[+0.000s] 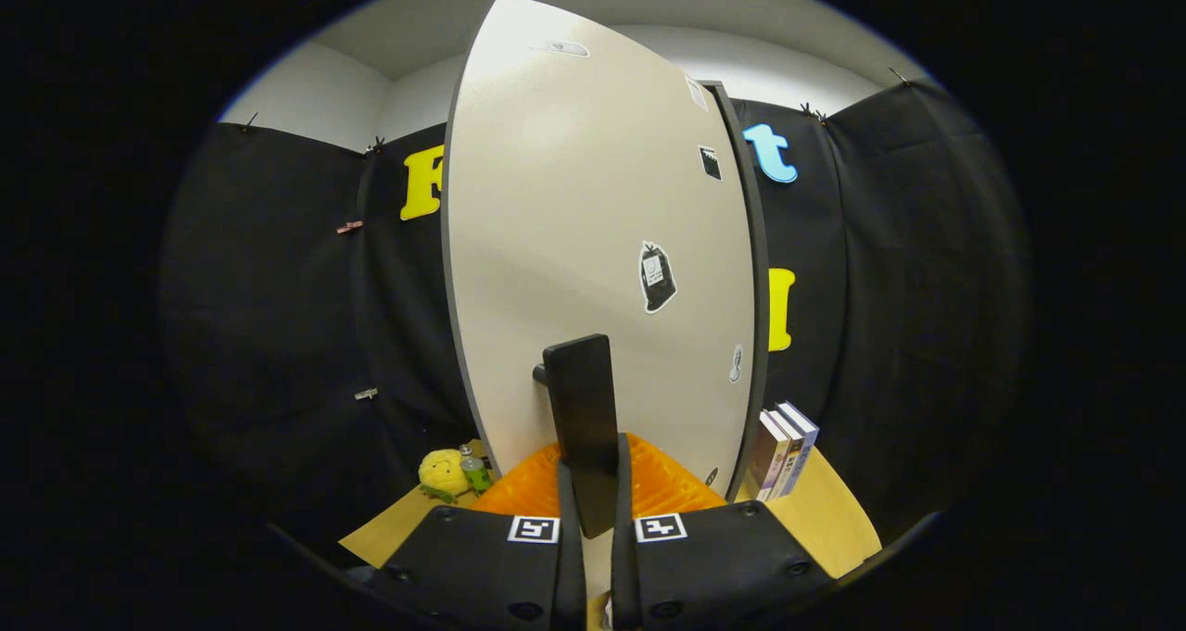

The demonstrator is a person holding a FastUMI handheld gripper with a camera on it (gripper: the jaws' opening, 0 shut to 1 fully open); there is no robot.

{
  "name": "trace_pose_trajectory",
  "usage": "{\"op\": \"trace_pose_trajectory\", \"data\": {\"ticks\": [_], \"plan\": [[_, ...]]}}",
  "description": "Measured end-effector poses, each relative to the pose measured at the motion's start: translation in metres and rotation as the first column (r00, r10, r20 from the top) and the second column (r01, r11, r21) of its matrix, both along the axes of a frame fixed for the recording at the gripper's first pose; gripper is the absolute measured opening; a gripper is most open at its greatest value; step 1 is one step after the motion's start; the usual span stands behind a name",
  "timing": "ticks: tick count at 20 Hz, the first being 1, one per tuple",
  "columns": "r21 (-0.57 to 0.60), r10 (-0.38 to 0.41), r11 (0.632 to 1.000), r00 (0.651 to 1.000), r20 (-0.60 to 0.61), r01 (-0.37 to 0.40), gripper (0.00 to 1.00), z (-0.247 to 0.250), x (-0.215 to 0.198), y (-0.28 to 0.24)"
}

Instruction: Open the shoe cabinet door, grab the shoes and put them into the shoe cabinet, then close the shoe cabinet door.

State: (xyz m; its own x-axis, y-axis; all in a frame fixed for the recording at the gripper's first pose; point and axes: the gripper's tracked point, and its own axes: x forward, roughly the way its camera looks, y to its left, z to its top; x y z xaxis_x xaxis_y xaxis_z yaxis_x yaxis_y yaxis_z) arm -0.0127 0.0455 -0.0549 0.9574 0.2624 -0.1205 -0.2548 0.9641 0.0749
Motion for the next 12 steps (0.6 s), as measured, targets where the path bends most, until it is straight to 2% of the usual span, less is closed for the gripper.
{"op": "trace_pose_trajectory", "data": {"ticks": [6, 12], "plan": [[-0.021, 0.005, 1.0, 1.0, 0.011, -0.005, 0.14, 0.004, -0.012, -0.039], [-0.014, -0.034, 0.999, 0.999, 0.015, 0.034, 0.14, 0.006, -0.016, -0.078]]}}
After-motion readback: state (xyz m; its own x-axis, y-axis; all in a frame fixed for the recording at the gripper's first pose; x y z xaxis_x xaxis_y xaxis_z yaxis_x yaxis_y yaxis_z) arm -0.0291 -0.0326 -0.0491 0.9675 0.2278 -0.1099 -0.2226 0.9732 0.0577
